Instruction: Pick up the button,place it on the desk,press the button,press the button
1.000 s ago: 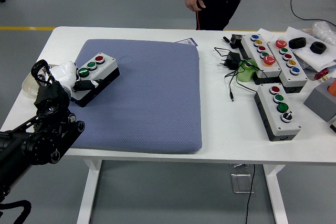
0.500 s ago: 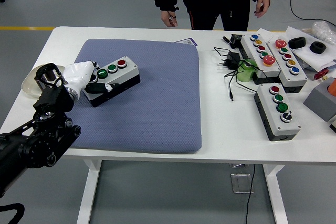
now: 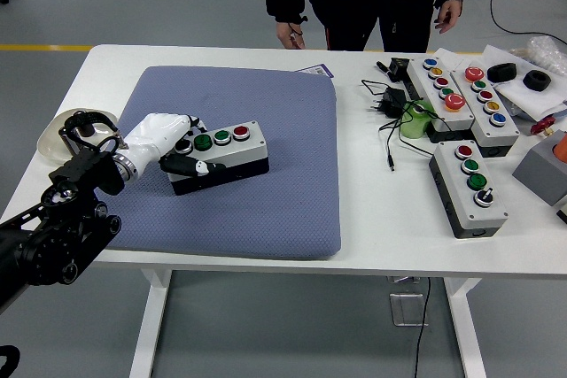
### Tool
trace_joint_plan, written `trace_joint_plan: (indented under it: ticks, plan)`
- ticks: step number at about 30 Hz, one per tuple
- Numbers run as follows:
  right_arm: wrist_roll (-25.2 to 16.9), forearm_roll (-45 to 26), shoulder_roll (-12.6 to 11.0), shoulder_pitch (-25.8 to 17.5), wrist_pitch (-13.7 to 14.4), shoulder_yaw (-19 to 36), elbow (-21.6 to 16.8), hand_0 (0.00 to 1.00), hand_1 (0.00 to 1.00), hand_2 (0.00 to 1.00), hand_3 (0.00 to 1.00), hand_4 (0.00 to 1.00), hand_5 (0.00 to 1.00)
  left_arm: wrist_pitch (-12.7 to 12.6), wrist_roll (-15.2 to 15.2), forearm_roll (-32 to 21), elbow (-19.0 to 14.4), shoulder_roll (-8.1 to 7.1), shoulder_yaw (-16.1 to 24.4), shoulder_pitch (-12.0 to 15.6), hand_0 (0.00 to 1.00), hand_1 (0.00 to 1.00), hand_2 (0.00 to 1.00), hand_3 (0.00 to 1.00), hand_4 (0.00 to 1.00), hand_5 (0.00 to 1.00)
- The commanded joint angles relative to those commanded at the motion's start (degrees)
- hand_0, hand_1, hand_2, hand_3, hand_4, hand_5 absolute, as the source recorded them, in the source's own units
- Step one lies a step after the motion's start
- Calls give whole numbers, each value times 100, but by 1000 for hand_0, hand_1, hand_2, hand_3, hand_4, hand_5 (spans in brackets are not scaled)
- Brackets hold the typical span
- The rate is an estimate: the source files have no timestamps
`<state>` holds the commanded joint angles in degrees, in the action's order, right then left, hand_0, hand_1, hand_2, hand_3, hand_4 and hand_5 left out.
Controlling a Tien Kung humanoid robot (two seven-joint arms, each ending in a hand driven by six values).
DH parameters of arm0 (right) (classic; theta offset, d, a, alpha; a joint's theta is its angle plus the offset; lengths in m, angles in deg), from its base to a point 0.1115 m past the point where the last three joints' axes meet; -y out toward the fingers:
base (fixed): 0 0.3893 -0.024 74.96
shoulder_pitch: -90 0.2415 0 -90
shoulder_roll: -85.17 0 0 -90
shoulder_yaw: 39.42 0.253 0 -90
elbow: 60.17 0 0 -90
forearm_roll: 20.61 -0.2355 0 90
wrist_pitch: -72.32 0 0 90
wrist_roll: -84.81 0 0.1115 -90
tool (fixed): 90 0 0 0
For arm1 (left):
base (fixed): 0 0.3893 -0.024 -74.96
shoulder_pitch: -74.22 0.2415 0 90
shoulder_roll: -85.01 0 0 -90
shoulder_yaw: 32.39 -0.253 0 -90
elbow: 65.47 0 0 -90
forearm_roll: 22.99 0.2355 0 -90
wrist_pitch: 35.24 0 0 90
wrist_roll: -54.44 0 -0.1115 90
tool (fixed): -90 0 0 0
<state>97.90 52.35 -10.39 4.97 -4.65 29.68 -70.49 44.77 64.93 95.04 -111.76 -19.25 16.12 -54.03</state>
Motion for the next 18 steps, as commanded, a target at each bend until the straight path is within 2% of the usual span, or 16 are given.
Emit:
trace_joint_plan:
  ticks: [7,13,18]
  plan:
    - [9,23,2,-25,3,7,0,751,705,715,584,182,137,-395,603,-120,-369,-158,-206,68,50,197,336,336,675,252]
    - [13,25,1,-41,4,1,0,751,704,715,584,182,137,-694,784,-197,-432,-245,-452,67,50,194,335,336,671,268]
    - [14,15,2,-47,3,-12,0,751,705,715,584,182,136,-803,835,-93,-367,-261,-622,14,53,192,337,336,673,286]
